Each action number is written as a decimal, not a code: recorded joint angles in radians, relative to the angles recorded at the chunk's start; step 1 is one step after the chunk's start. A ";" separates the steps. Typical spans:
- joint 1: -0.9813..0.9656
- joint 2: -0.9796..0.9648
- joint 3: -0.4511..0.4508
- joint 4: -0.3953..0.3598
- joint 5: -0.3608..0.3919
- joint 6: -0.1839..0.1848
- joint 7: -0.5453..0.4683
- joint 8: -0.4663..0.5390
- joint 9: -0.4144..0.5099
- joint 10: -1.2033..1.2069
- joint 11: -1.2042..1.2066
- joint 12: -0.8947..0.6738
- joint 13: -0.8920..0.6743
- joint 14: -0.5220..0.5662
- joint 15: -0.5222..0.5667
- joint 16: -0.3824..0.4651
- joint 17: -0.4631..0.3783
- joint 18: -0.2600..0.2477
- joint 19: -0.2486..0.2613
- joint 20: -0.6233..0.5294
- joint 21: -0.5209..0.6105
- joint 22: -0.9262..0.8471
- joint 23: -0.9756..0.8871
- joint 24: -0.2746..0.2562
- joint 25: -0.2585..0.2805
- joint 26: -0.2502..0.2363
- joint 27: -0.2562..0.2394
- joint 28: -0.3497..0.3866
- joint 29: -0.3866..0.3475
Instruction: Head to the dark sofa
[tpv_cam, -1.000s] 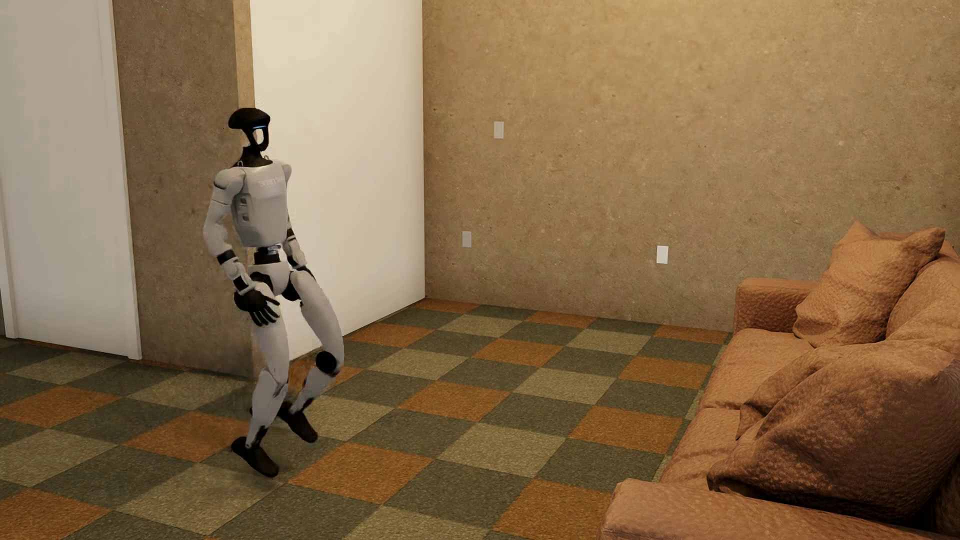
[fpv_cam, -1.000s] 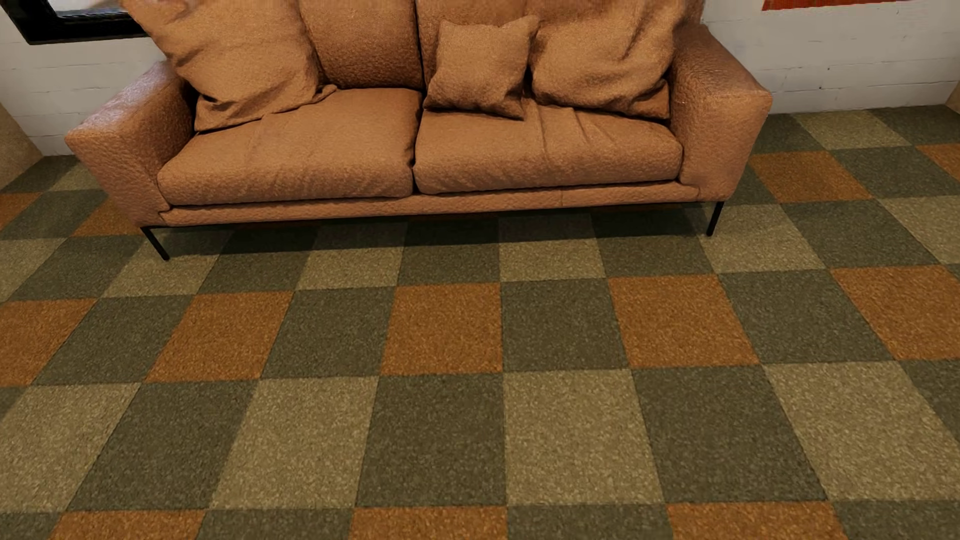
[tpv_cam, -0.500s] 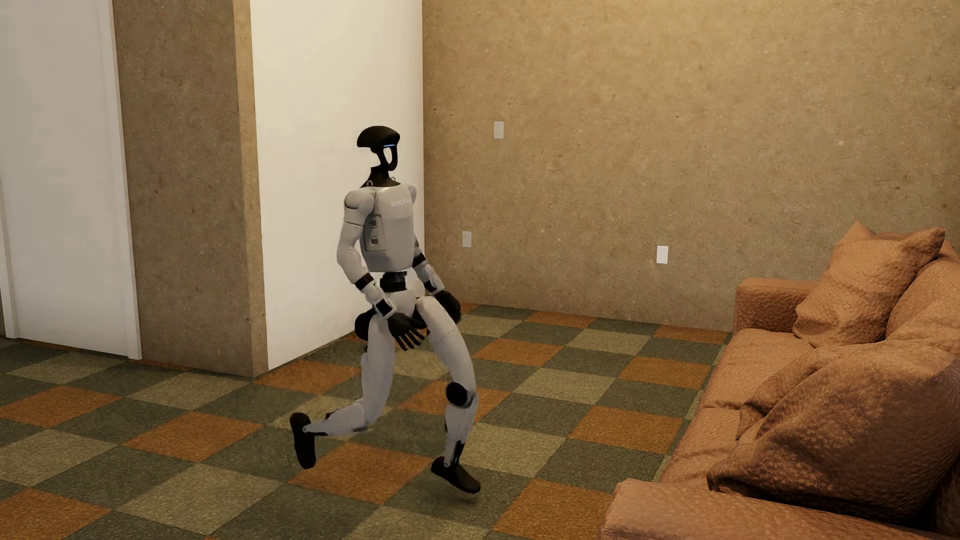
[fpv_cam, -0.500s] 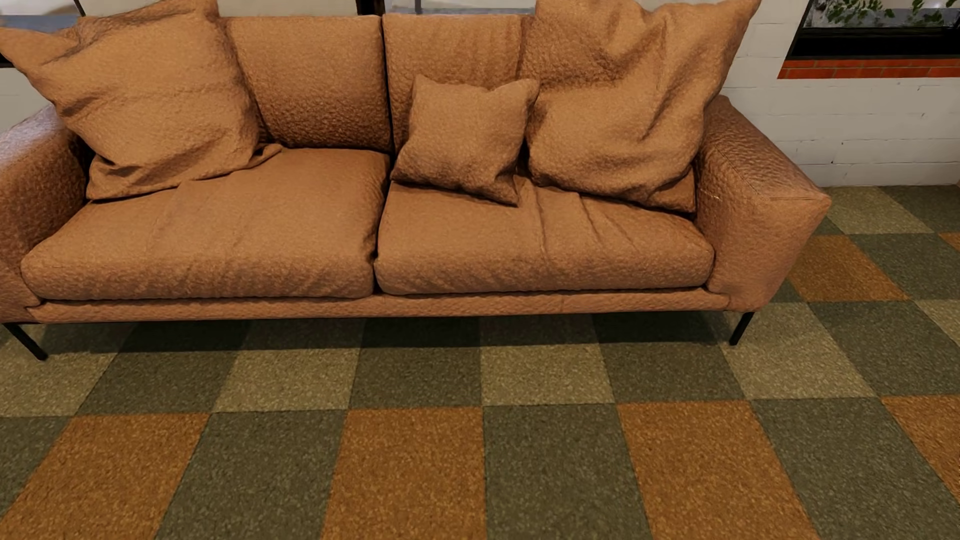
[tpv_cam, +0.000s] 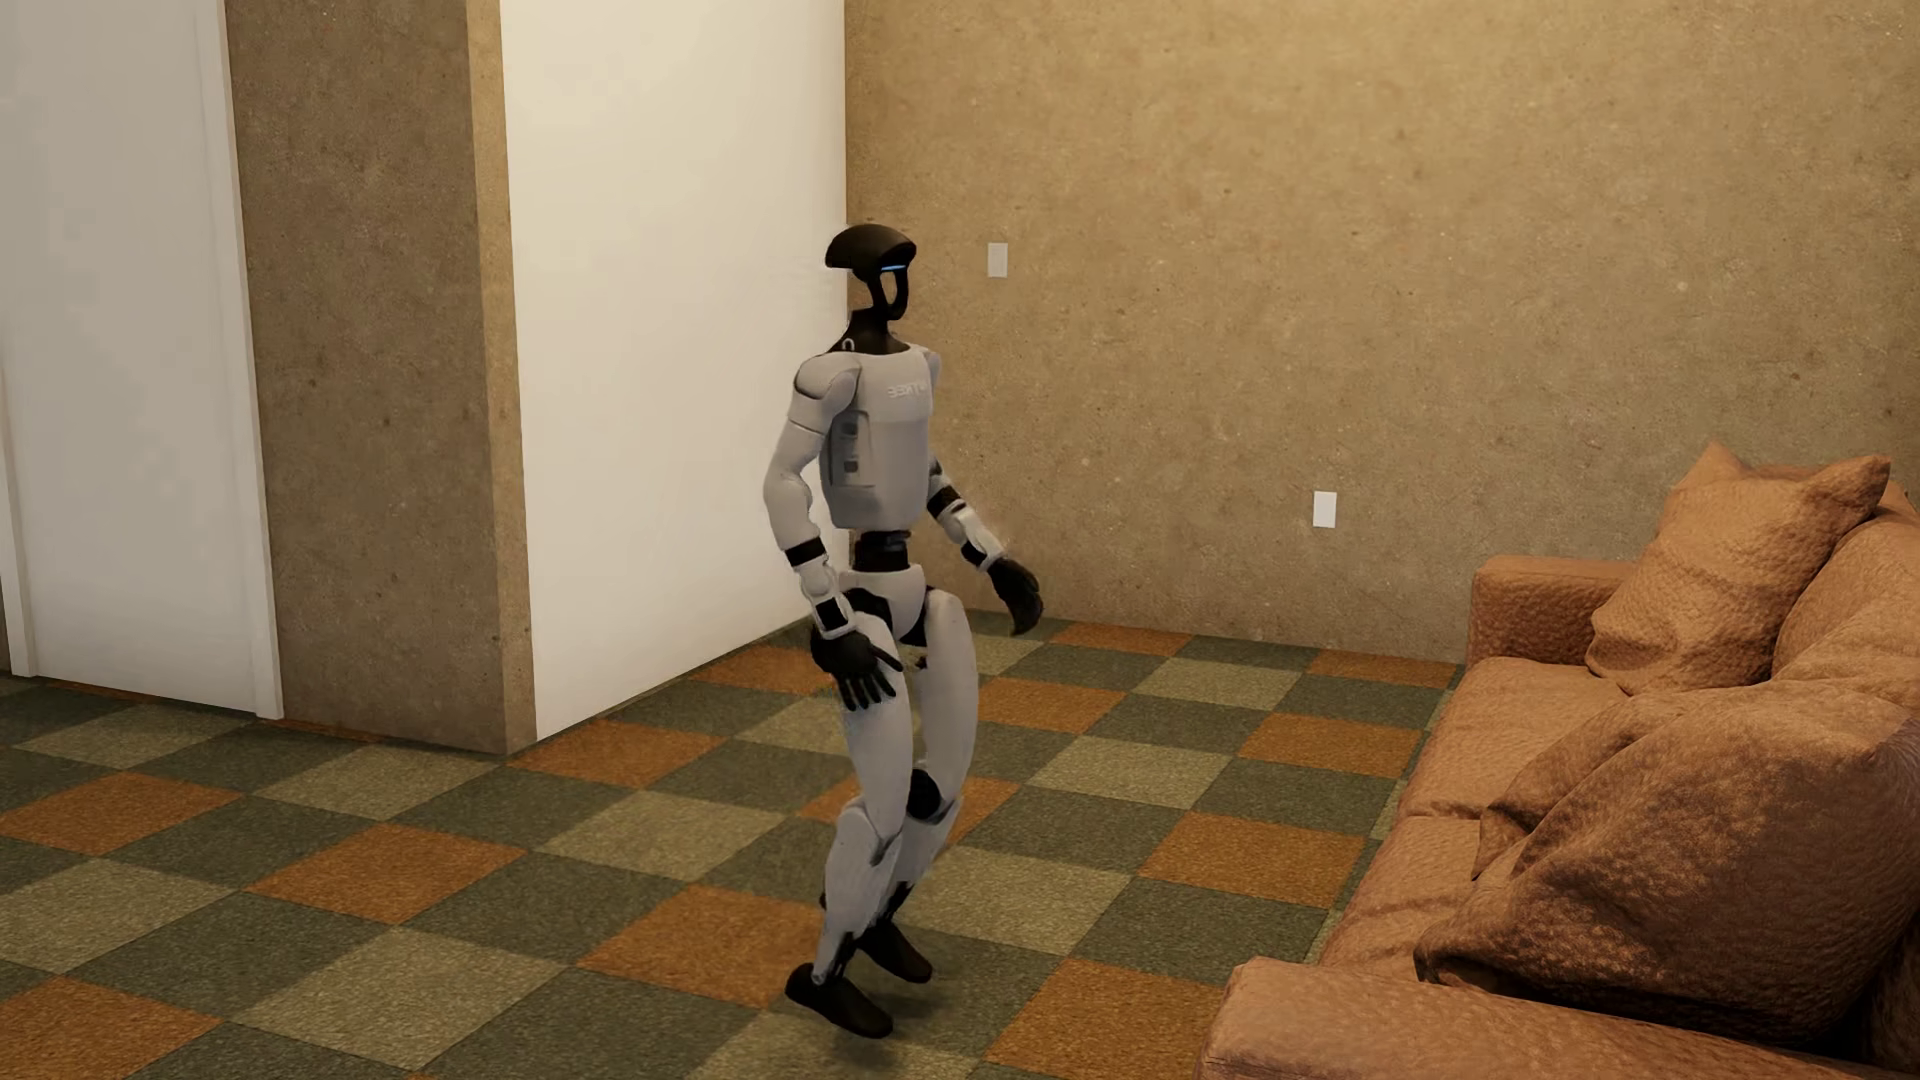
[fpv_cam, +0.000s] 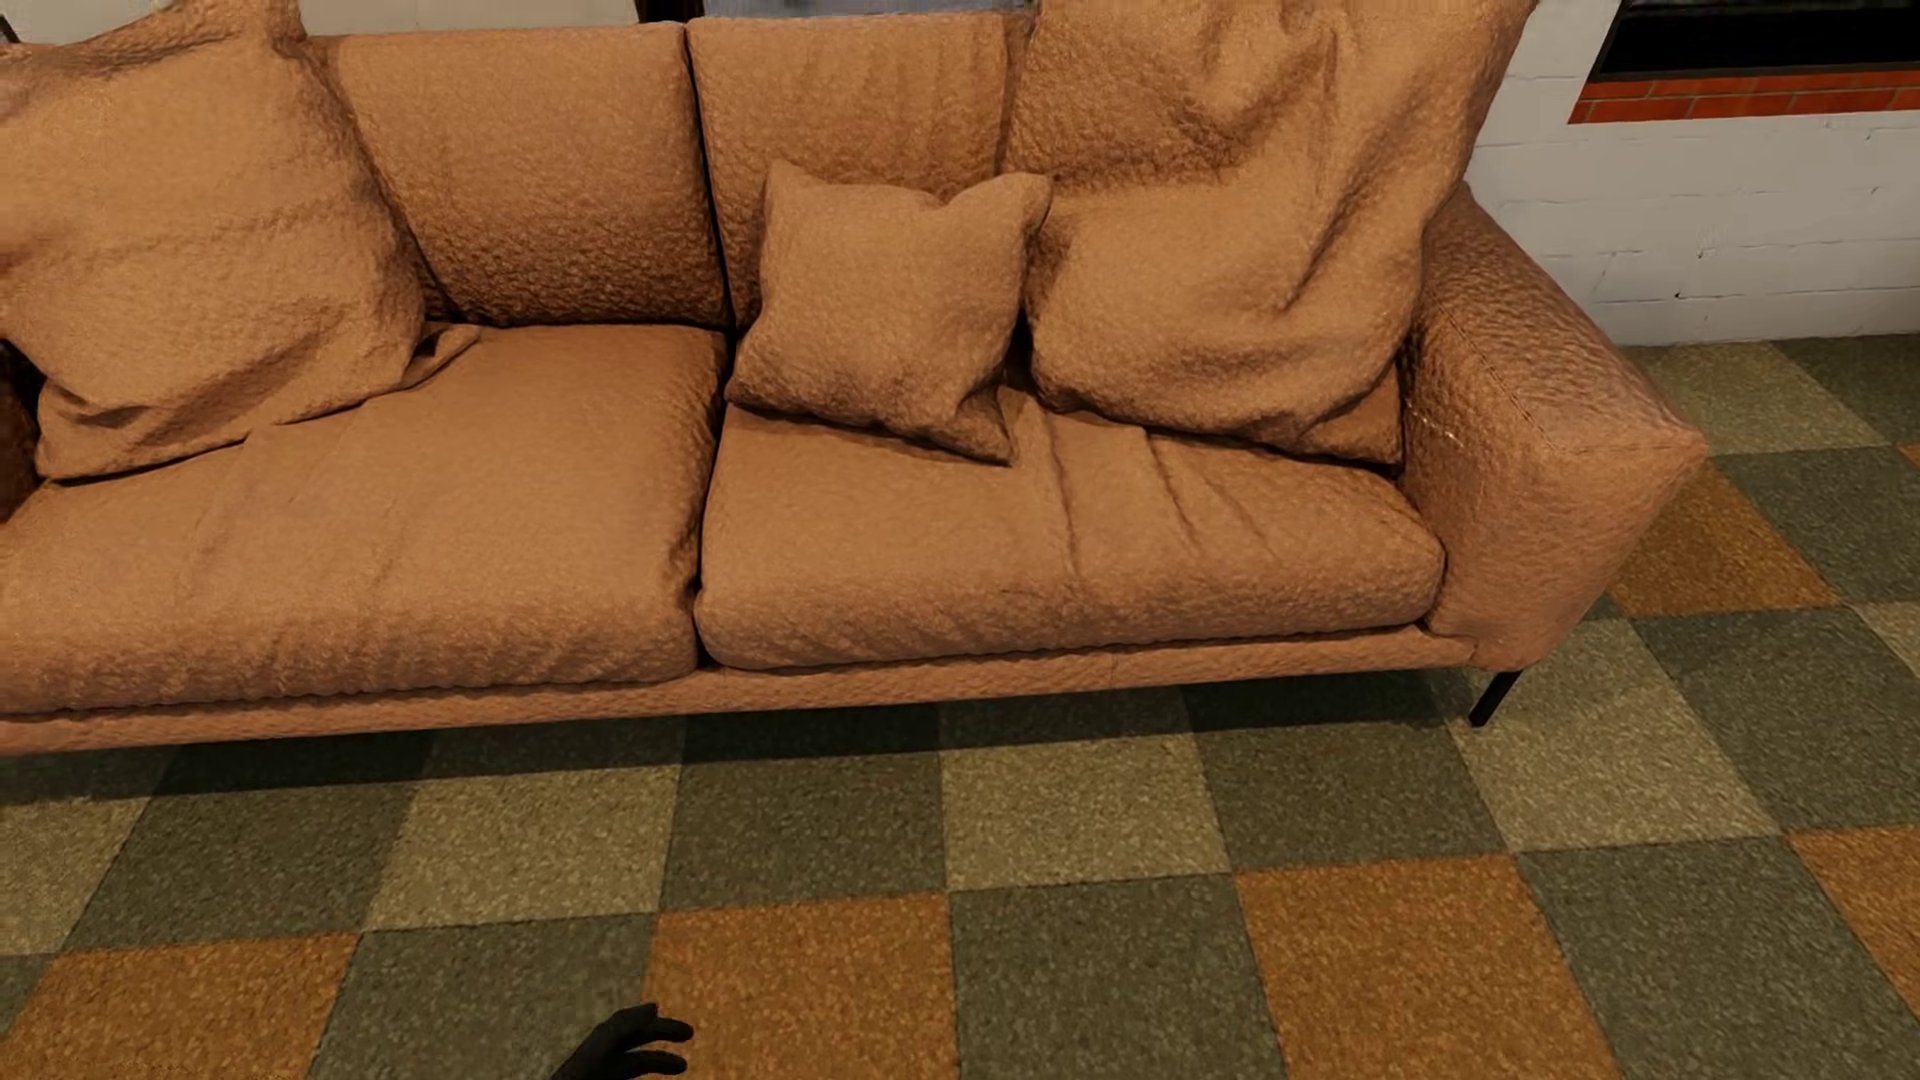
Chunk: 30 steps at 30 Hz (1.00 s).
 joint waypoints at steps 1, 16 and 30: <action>0.034 0.027 -0.002 -0.006 0.007 0.002 0.000 0.000 0.004 -0.019 -0.012 0.022 -0.017 -0.005 -0.023 -0.005 0.006 0.000 0.000 -0.022 -0.004 0.053 0.008 0.000 0.000 0.000 0.000 0.000 0.000; 0.168 0.180 -0.044 0.012 0.018 0.017 0.000 0.000 -0.002 -0.231 -0.129 0.038 -0.048 -0.099 -0.092 -0.006 0.010 0.000 0.000 -0.116 0.008 0.260 -0.080 0.000 0.000 0.000 0.000 0.000 0.000; 0.189 0.190 -0.049 0.011 0.013 0.024 0.000 0.000 -0.001 -0.244 -0.131 0.035 -0.035 -0.111 -0.109 -0.032 0.021 0.000 0.000 -0.116 -0.013 0.233 0.003 0.000 0.000 0.000 0.000 0.000 0.000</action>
